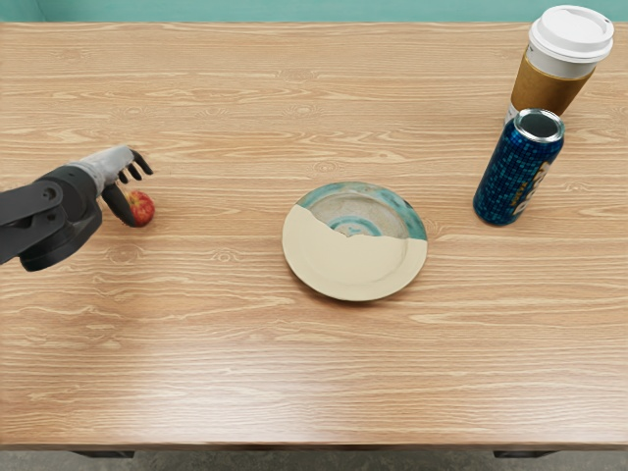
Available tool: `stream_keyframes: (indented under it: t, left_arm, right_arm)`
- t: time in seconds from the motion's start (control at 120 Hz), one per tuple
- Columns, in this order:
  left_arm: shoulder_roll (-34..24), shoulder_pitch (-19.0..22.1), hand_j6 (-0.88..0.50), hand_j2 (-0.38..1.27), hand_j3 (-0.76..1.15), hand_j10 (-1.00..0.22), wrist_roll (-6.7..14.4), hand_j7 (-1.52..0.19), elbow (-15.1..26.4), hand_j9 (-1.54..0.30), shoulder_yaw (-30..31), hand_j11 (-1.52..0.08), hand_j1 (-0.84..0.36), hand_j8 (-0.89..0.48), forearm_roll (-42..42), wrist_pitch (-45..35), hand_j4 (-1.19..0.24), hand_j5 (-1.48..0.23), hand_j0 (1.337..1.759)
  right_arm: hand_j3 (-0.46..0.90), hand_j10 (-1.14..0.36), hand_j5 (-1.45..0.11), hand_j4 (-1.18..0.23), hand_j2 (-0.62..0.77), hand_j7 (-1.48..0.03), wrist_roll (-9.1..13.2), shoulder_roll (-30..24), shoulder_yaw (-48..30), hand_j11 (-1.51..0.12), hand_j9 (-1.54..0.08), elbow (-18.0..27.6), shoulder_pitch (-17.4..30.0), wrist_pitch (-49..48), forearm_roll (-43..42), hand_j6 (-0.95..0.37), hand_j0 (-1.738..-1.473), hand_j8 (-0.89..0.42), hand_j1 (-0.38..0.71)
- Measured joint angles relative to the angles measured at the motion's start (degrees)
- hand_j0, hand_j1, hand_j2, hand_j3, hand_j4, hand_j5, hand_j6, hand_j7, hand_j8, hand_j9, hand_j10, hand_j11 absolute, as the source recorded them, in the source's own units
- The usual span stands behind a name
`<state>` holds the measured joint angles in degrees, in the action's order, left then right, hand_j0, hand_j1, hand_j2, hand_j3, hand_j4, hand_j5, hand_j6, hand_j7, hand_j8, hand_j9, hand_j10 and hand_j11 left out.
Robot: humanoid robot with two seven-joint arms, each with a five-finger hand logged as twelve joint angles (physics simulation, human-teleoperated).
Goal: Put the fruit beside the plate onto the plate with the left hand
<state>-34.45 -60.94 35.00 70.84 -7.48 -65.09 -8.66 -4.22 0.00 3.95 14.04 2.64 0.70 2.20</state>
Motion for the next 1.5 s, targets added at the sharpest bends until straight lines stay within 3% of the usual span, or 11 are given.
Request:
stream_keyframes:
  t: [0.375, 0.55, 0.692, 0.733, 0.875, 1.042, 1.142, 1.258, 1.367, 1.4, 1.5]
  left_arm:
    - [2.1, 0.3, -0.41, 0.09, 0.0, -0.41, 0.0, -0.53, -1.9, -0.53, 1.6, -0.53, -0.14, -0.41, 0.0, -0.1, -0.41, -0.53, 1.658]
    - [2.3, 0.4, -0.45, 0.12, 0.0, -0.52, 0.0, -0.67, -1.9, -0.67, 1.7, -0.67, -0.25, -0.49, 0.4, -0.1, -0.52, -0.67, 1.657]
    - [2.5, 0.5, -0.39, 0.17, 0.0, -0.61, 0.2, -0.8, -2.0, -0.82, 1.7, -0.81, -0.28, -0.42, 0.5, -0.1, -0.63, -0.78, 1.65]
    - [2.5, 1.3, -0.35, 0.05, 0.0, -0.63, 0.2, -0.83, -2.0, -0.86, 1.6, -0.86, -0.28, -0.36, 0.1, -0.2, -0.66, -0.79, 1.645]
    - [2.5, 1.4, -0.34, 0.18, 0.0, -0.67, 0.1, -0.89, -2.0, -0.94, 1.3, -0.94, -0.28, -0.35, 0.7, -0.3, -0.67, -0.84, 1.645]
    - [2.5, 0.6, -0.34, 0.32, 0.0, -0.67, 0.0, -0.98, -1.9, -1.0, -5.6, -1.0, -0.3, -0.33, 11.7, 2.4, -0.65, -0.98, 1.649]
    - [3.6, 0.4, -0.32, 0.43, 0.0, -0.66, 0.0, -1.02, -1.9, -1.03, -11.9, -1.02, -0.33, -0.31, 20.3, 7.5, -0.61, -1.04, 1.651]
    - [3.9, -1.2, -0.28, 0.41, 0.0, -0.64, 0.0, -1.06, -1.9, -1.06, -19.7, -1.03, -0.35, -0.29, 31.8, 18.1, -0.58, -1.09, 1.651]
    - [9.1, -2.1, -0.29, 0.46, 0.0, -0.63, 0.0, -1.07, -1.9, -1.06, -22.6, -1.04, -0.34, -0.3, 38.0, 23.5, -0.59, -1.11, 1.652]
    - [10.8, -2.1, -0.3, 0.37, 0.0, -0.64, 0.0, -1.06, -1.9, -1.06, -23.0, -1.04, -0.32, -0.31, 38.8, 24.3, -0.6, -1.11, 1.652]
    - [16.9, -2.1, -0.32, 0.47, 0.0, -0.64, 0.0, -1.06, -3.8, -1.06, -23.7, -1.04, -0.32, -0.33, 40.3, 25.6, -0.64, -1.12, 1.653]
  right_arm:
    - [0.0, -0.01, -0.01, -0.01, 0.0, -0.01, 0.0, 0.0, 0.0, -0.01, -0.01, 0.0, 0.0, 0.0, 0.0, -0.01, -1.658, -0.01, -0.34]
    - [0.0, -0.01, -0.01, -0.01, 0.0, -0.01, 0.0, 0.0, 0.0, -0.01, -0.01, 0.0, 0.0, 0.0, 0.0, -0.01, -1.658, -0.01, -0.34]
    - [0.0, -0.01, -0.01, -0.01, 0.0, -0.01, 0.0, 0.0, 0.0, -0.01, -0.01, 0.0, 0.0, 0.0, 0.0, -0.01, -1.658, -0.01, -0.34]
    - [0.0, -0.01, -0.01, -0.01, 0.0, -0.01, 0.0, 0.0, 0.0, -0.01, -0.01, 0.0, 0.0, 0.0, 0.0, -0.01, -1.658, -0.01, -0.34]
    - [0.0, -0.01, -0.01, -0.01, 0.0, -0.01, 0.0, 0.0, 0.0, -0.01, -0.01, 0.0, 0.0, 0.0, 0.0, -0.01, -1.658, -0.01, -0.34]
    - [0.0, -0.01, -0.01, -0.01, 0.0, -0.01, 0.0, 0.0, 0.0, -0.01, -0.01, 0.0, 0.0, 0.0, 0.0, -0.01, -1.658, -0.01, -0.34]
    - [0.0, -0.01, -0.01, -0.01, 0.0, -0.01, 0.0, 0.0, 0.0, -0.01, -0.01, 0.0, 0.0, 0.0, 0.0, -0.01, -1.658, -0.01, -0.34]
    - [0.0, -0.01, -0.01, -0.01, 0.0, -0.01, 0.0, 0.0, 0.0, -0.01, -0.01, 0.0, 0.0, 0.0, 0.0, -0.01, -1.658, -0.01, -0.34]
    - [0.0, -0.01, -0.01, -0.01, 0.0, -0.01, 0.0, 0.0, 0.0, -0.01, -0.01, 0.0, 0.0, 0.0, 0.0, -0.01, -1.658, -0.01, -0.34]
    - [0.0, -0.01, -0.01, -0.01, 0.0, -0.01, 0.0, 0.0, 0.0, -0.01, -0.01, 0.0, 0.0, 0.0, 0.0, -0.01, -1.658, -0.01, -0.34]
    - [0.0, -0.01, -0.01, -0.01, 0.0, -0.01, 0.0, 0.0, 0.0, -0.01, -0.01, 0.0, 0.0, 0.0, 0.0, -0.01, -1.658, -0.01, -0.34]
